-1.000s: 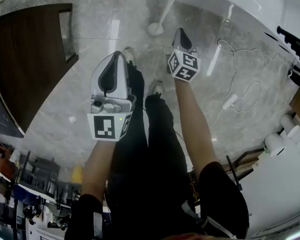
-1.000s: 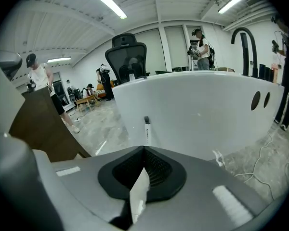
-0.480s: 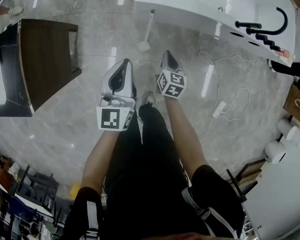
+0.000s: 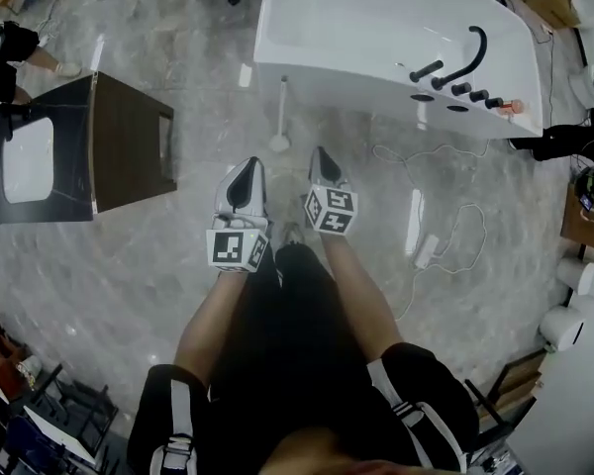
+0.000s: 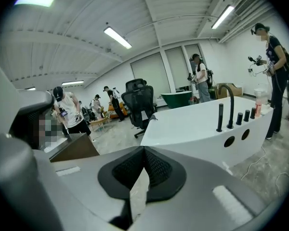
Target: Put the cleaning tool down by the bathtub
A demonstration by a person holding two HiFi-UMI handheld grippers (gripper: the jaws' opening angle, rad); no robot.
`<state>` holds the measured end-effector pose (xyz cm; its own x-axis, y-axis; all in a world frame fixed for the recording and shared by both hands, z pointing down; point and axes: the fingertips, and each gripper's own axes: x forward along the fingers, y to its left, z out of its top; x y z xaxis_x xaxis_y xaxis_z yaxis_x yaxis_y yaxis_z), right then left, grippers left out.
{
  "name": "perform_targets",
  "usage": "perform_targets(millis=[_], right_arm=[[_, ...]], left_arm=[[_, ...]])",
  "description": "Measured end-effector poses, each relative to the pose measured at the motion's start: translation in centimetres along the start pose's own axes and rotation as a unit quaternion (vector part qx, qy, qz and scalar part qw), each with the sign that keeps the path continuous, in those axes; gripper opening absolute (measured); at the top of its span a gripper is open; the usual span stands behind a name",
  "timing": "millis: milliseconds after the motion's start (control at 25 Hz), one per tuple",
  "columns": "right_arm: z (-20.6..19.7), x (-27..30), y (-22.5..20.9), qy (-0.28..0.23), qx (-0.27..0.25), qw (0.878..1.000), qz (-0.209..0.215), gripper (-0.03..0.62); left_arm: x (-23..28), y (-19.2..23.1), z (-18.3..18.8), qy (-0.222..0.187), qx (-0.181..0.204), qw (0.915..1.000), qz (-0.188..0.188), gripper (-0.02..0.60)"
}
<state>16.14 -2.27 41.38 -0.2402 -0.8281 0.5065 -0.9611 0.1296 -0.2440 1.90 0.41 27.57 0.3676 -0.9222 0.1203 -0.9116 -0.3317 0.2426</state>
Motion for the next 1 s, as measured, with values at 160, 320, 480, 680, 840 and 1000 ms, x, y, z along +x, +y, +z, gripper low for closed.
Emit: perform_targets(millis=[160, 320, 480, 680, 840, 1000], right_arm=[[3.9, -5.3, 0.9, -0.038, -0.013, 0.999, 0.023, 0.000], [7.2, -9.9, 1.7, -0.070, -0.019, 0.997, 0.035, 0.000], [9.9, -13.1, 2.2, -0.097, -0.020, 0.994, 0.040, 0.000], [12.5, -16.7, 3.9, -0.127, -0.025, 0.991, 0.043, 0.000], [13.5, -18.9, 6.2, -0.141, -0.046, 0.988, 0.045, 0.000], [14.1, -20.8, 7.8, -0.149, -0.044, 0.987, 0.042, 0.000]], left_arm=[[-2.6, -3.1, 2.6, -0.014, 0.011, 0.9998, 0.001, 0.008], [-4.8, -5.4, 4.5, -0.019, 0.018, 0.9996, -0.003, 0.008], [-6.4, -6.3, 6.4, -0.028, 0.020, 0.9994, 0.002, 0.008], [-7.9, -5.9, 8.7, -0.030, 0.027, 0.9992, -0.005, 0.008], [-9.0, -5.3, 10.4, -0.032, 0.026, 0.9990, -0.020, 0.009], [-9.7, -5.0, 11.4, -0.023, 0.030, 0.9985, -0.039, 0.008]])
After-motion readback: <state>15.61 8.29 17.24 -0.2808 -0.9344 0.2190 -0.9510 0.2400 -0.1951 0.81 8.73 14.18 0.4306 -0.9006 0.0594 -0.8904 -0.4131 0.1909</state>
